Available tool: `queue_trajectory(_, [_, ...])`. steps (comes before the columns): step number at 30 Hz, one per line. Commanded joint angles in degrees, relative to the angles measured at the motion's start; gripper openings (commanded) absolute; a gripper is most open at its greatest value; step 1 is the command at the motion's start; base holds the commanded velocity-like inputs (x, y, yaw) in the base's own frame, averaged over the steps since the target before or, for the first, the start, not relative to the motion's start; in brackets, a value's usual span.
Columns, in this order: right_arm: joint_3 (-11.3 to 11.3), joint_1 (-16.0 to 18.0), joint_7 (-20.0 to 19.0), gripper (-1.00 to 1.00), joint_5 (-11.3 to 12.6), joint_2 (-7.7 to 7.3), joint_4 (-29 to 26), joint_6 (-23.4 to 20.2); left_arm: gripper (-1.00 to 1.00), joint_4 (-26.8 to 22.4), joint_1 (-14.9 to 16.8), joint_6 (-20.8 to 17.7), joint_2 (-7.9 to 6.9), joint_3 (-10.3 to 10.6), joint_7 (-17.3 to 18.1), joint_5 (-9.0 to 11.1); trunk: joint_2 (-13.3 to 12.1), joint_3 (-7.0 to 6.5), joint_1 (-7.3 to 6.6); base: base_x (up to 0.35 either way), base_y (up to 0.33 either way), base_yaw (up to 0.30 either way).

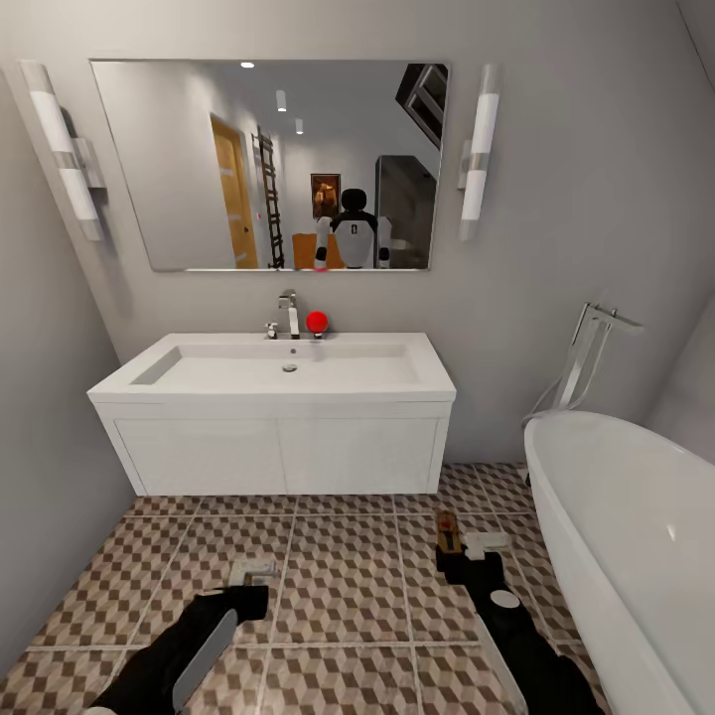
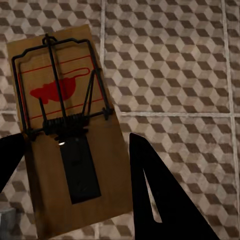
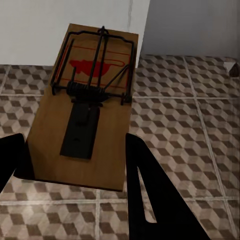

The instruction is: Take the four mousetraps from the cabinet in the bathroom and place them on the bathroom floor. Make sure all four end up on the same floor surface, and ensure that at least two of them are either under or directly next to the same bathroom sink.

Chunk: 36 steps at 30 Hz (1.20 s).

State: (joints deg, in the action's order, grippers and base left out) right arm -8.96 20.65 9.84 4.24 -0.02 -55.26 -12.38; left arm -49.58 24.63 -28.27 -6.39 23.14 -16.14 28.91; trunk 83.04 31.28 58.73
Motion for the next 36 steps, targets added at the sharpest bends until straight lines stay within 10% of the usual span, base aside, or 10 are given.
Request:
queue_trajectory(1, [-0.18,1.15,0.9,-1.0,0.57,0.34,0.36,-1.8,-1.0,1.36,1.76,-1.21,-0.07,0.24,-0.61,0.56,0.04,0.07,0.0,0.0,0.0,0.0])
queue_trajectory(8, [-0.18,6.94,1.6,-1.0,0.43,1.31,7.26,-4.71,-1.0,7.55,5.35,-1.47,0.07,0.29,-0.38,0.43,0.04,0.07,0.0,0.0,0.0,0.0])
queue_trajectory(11, [-0.23,7.81,1.65,-1.0,0.42,1.39,8.77,-4.86,-1.0,9.71,5.58,4.15,0.12,0.89,-0.22,0.33,0.04,0.07,0.0,0.0,0.0,0.0])
queue_trajectory(22, [-0.35,8.22,1.6,-1.0,0.47,1.76,9.81,-4.77,-1.0,14.13,5.69,13.38,2.55,10.6,0.06,0.27,0.04,0.07,0.0,0.0,0.0,0.0])
queue_trajectory(36, [-2.03,8.21,1.2,-1.0,0.42,1.7,9.24,-4.46,-1.0,14.15,5.7,22.0,2.79,11.48,-0.09,0.27,0.04,0.07,0.0,0.0,0.0,0.0])
